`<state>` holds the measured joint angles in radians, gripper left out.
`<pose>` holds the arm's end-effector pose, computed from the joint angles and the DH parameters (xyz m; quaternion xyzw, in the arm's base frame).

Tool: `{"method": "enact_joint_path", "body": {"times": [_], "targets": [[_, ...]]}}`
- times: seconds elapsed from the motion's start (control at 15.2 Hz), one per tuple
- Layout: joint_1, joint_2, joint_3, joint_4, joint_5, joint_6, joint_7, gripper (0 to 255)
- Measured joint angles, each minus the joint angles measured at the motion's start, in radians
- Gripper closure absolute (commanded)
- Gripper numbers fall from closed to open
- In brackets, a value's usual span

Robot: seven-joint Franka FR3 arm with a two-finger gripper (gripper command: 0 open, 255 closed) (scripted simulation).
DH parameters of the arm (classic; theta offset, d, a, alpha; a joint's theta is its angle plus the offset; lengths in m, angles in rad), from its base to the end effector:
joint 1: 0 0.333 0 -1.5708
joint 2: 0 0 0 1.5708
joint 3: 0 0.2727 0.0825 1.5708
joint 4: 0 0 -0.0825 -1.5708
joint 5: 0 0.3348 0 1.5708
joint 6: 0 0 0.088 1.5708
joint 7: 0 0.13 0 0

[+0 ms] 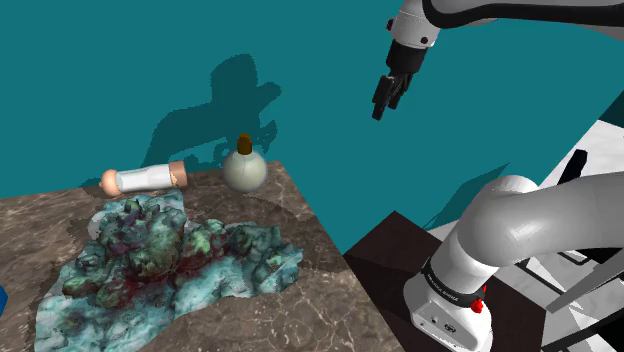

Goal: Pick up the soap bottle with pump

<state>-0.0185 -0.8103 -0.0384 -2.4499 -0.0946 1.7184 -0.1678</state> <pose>0.2960 -0.0294 0.5174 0.9965 0.0659 0.0355 0.0371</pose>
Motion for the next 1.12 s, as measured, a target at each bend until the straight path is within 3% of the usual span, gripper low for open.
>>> {"method": "enact_joint_path", "body": {"times": [0.2, 0.59, 1.12], "targets": [[0.010, 0.028, 0.018, 0.003, 0.013, 0.021, 0.021, 0], [0.048, 0.214, 0.095, 0.077, 0.062, 0.118, 0.110, 0], [0.087, 0.479, 0.198, 0.249, 0.090, 0.193, 0.235, 0]]}}
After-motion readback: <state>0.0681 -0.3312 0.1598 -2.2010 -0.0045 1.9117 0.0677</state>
